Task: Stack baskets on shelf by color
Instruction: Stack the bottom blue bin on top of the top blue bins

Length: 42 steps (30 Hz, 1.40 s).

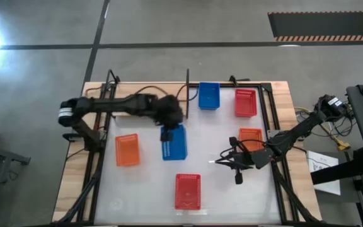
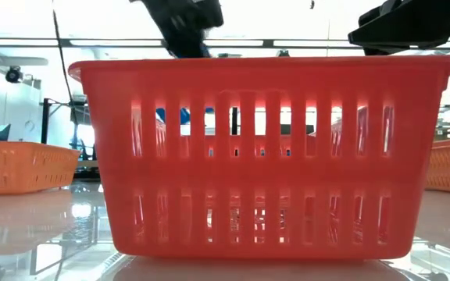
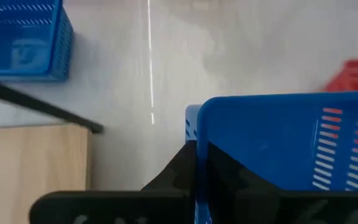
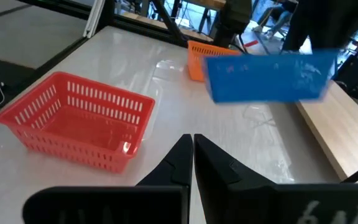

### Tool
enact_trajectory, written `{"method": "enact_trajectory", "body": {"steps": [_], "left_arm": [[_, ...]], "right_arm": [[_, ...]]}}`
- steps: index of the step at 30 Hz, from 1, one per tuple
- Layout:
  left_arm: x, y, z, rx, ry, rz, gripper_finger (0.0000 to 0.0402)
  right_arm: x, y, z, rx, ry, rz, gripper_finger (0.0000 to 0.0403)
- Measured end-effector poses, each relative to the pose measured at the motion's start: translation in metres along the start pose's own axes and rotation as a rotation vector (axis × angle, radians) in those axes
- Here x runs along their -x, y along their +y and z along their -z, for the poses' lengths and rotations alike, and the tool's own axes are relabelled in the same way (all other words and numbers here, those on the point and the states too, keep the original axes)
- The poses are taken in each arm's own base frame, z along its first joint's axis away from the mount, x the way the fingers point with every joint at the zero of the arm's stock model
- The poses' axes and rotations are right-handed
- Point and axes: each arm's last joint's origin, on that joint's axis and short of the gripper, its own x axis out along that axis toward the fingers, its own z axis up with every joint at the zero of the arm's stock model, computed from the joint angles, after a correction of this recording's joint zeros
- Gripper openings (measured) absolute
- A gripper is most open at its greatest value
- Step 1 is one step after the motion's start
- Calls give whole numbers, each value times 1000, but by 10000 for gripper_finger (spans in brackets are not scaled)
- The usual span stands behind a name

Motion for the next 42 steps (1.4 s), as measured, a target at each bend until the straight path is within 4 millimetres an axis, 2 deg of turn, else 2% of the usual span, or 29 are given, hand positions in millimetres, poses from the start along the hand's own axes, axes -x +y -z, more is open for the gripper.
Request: {"method": "enact_trajectory", "body": {"steps": [5,11,19,24,33,42], "left_arm": [[-36,21,-14,-10,16,13,1],[-76,24,-31,-6,36,24,1],[-101,27,-41,14,50,12,1],[-117,20,-40,-6,65,8,1],[-130,19,-42,-22,27,-44,5],[-117,19,-49,-28,-16,-53,77]], "right_arm": [[0,0,0,4,1,0,8],[0,0,1,16,3,0,8],[0,0,0,34,0,0,9],[0,0,0,22,-1,0,9],[-4,2,4,-59,24,-1,9],[-10,4,0,-167,25,3,9]]}}
